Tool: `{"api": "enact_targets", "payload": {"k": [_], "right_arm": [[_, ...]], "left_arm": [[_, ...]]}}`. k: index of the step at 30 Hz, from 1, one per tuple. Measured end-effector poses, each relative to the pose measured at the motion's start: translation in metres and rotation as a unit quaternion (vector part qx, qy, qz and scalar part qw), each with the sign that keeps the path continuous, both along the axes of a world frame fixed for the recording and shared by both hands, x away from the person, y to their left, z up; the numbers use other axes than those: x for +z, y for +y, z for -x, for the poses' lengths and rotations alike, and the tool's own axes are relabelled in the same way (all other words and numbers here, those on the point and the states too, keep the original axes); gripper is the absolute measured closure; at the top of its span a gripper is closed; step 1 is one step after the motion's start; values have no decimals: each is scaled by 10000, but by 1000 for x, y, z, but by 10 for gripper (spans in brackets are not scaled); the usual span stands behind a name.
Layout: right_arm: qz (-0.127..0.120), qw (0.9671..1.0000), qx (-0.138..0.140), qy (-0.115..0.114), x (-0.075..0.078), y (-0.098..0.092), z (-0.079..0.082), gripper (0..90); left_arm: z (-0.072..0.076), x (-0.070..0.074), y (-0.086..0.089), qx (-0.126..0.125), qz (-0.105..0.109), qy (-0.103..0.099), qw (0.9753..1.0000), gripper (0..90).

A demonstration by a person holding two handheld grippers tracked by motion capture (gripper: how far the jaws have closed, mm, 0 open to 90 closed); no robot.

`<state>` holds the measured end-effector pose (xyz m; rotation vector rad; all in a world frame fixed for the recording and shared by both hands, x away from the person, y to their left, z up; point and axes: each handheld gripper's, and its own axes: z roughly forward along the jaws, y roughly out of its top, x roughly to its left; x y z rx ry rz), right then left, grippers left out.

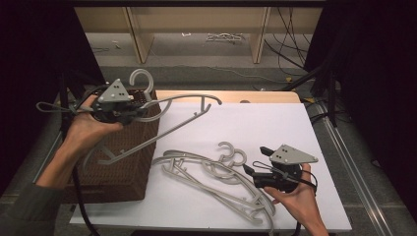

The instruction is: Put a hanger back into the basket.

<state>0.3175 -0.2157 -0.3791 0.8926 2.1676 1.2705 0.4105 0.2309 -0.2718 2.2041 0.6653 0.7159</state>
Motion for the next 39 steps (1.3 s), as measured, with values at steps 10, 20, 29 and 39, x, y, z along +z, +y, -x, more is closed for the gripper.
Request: {"api": "enact_targets", "payload": {"k": [10,20,29,39], "right_arm": [[-51,9999,-66,125,-14,-6,1,234],[-43,9997,-155,205,-22,-13,1,229],[-21,9994,-189,278,-26,-15,1,230],[-60,9992,-239,315,-29,-19,2,229]], "left_arm": [[-4,1,46,425,55,-153,9990,820],[-3,-12,83,778,488,-286,9954,820],[-2,-18,112,1161,568,-400,9908,820],[-3,-34,138,1420,616,-407,9871,820]]}}
